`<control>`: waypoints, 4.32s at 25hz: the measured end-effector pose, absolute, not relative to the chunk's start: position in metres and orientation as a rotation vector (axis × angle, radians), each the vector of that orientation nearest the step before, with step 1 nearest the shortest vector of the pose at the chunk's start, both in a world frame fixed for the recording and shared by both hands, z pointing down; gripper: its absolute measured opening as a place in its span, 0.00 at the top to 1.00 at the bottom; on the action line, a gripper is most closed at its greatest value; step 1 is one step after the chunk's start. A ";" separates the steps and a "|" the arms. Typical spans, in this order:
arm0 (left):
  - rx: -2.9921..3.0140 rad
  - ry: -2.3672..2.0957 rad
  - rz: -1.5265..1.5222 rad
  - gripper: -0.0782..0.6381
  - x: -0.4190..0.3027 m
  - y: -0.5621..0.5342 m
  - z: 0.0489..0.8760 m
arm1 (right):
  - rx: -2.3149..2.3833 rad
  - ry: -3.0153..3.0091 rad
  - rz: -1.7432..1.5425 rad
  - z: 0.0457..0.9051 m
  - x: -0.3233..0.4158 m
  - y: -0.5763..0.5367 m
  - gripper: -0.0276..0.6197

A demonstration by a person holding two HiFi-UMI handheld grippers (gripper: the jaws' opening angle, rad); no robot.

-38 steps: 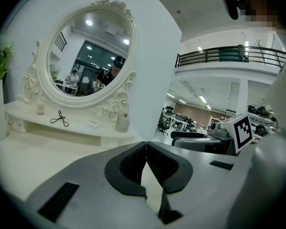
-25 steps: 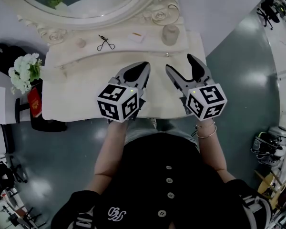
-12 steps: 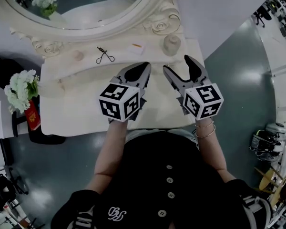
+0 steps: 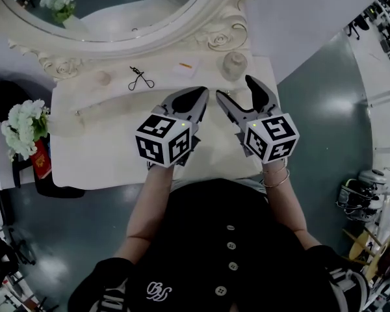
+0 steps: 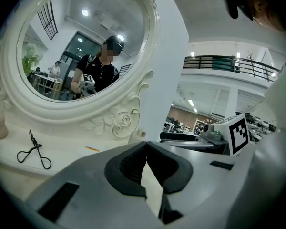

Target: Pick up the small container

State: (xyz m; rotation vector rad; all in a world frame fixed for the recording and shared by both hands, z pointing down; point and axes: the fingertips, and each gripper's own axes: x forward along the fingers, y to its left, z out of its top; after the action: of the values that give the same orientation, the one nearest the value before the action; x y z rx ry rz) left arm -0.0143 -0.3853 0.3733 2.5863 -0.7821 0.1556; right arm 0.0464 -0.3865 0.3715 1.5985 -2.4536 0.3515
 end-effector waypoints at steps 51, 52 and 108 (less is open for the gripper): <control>2.469 -0.745 0.197 0.87 -0.008 -0.415 0.421 | 1.294 -2.141 0.403 0.458 0.074 -0.493 0.43; 2.469 -0.747 0.198 0.87 -0.008 -0.415 0.420 | 1.283 -2.143 0.402 0.458 0.074 -0.492 0.43; 2.614 -0.799 0.190 0.87 0.051 -0.350 0.363 | 1.169 -2.516 0.159 0.336 0.100 -0.379 0.43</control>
State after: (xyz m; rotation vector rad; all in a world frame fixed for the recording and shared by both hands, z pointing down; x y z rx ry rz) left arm 0.0506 -0.3504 0.3633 2.6143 -0.7985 0.1898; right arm 0.1004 -0.3792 0.3358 1.1695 -2.5161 0.1587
